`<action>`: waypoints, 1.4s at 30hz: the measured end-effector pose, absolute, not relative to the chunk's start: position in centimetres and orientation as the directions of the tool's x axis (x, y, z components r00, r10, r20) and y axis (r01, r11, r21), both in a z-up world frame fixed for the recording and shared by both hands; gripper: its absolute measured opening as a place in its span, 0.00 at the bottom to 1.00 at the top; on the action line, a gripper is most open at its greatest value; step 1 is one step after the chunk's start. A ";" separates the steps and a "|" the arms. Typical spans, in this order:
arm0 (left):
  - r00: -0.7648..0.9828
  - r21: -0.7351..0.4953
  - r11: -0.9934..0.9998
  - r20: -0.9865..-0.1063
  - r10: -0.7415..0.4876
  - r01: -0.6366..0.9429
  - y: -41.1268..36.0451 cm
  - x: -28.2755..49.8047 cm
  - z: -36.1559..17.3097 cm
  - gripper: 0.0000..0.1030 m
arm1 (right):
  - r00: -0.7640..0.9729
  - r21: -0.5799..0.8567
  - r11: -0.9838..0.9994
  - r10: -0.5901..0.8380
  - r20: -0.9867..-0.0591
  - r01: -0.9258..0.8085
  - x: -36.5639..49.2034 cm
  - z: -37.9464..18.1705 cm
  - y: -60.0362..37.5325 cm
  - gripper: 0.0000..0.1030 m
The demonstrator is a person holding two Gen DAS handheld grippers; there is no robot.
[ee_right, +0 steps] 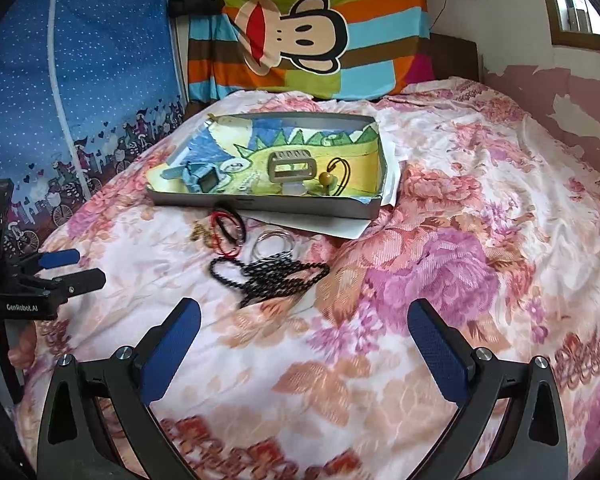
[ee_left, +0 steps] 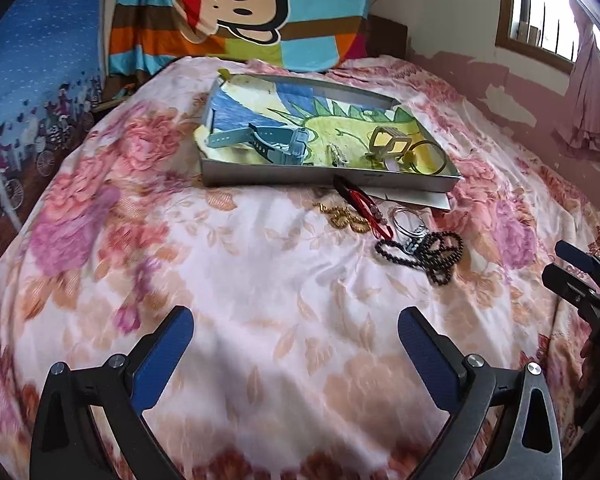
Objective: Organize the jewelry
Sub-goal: 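Grasp the gold chain with the left tool while the right tool grasps the silver ring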
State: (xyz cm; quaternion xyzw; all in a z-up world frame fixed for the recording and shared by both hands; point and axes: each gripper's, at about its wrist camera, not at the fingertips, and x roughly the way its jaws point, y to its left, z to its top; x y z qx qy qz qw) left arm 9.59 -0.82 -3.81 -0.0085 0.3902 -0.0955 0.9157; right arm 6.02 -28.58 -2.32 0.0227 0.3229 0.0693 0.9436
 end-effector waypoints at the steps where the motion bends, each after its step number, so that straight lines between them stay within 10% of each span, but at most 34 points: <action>1: 0.673 -0.088 0.981 -0.716 -0.184 0.175 -0.9 10.4 -3.9 1.00 | 0.779 0.089 0.989 0.148 -0.610 -0.118 6.5 -2.5 -28.7 0.99; 9: 0.651 -0.073 0.971 -0.730 -0.207 0.226 -1.8 15.0 -4.6 1.00 | 0.739 0.083 0.984 0.172 -0.651 -0.156 11.2 -3.4 -28.2 0.99; 20: 0.594 -0.127 0.945 -0.751 -0.290 0.301 -3.3 18.4 -6.1 0.64 | 0.681 0.113 0.976 0.209 -0.701 -0.184 17.0 -5.2 -27.4 0.97; 31: 0.567 -0.137 0.925 -0.755 -0.329 0.355 -5.3 20.5 -6.7 0.44 | 0.603 0.138 0.968 0.240 -0.761 -0.211 21.1 -7.6 -25.4 0.44; 42: 0.565 -0.131 0.922 -0.755 -0.332 0.365 -5.7 21.1 -7.0 0.22 | 0.559 0.136 0.965 0.242 -0.793 -0.225 22.5 -8.9 -24.4 0.30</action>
